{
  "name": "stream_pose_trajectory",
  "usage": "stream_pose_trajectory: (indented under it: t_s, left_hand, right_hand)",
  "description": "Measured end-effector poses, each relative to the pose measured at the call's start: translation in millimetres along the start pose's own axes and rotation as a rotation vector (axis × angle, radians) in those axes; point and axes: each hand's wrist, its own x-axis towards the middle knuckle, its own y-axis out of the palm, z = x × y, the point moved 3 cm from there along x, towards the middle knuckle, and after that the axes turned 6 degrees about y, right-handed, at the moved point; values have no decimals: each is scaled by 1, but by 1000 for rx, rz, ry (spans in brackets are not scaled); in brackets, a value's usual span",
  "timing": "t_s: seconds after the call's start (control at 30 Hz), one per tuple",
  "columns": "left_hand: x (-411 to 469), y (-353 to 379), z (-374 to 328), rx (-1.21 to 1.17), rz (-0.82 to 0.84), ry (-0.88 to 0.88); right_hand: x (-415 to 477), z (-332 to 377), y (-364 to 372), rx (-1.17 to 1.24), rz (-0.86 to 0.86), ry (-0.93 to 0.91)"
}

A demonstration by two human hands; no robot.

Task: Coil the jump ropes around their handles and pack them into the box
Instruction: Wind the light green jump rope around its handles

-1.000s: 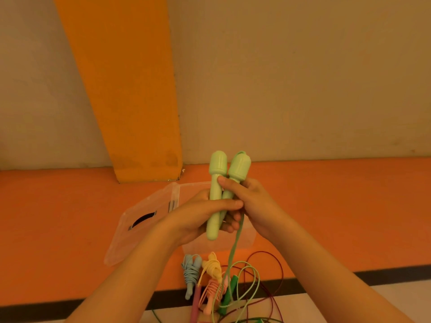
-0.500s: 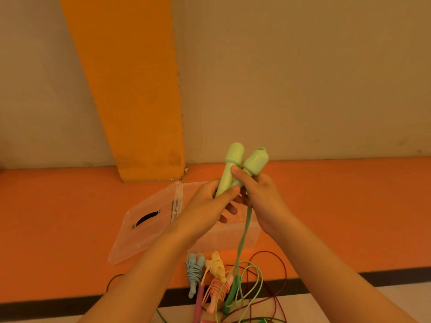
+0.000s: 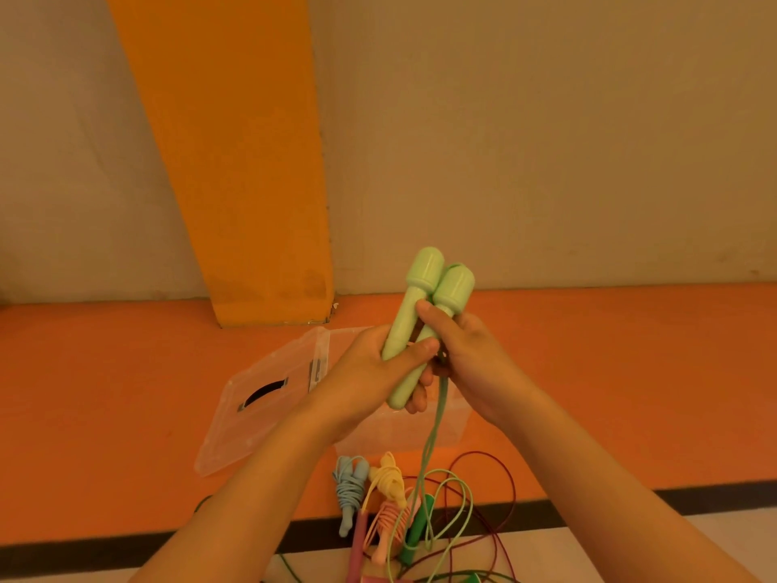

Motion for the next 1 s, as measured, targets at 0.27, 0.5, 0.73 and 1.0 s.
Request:
stream_pose_trajectory:
  t_s: [0.27,0.5,0.73,1.0]
  left_hand:
    - [5,-2,7,-115,-175,36]
    - [8,-11,8,-273,-129,-24]
    - [5,-12,10,-275,7,-59]
    - [5,-17,15,-269,-87,-45]
  right_hand:
    - [0,-4,0,-278,-31,-4]
    - [0,-11,1,-460,37,-61]
    - [-11,-4,-3,-521,142,-7]
    - [-11,-2,-7,-479,178,-48]
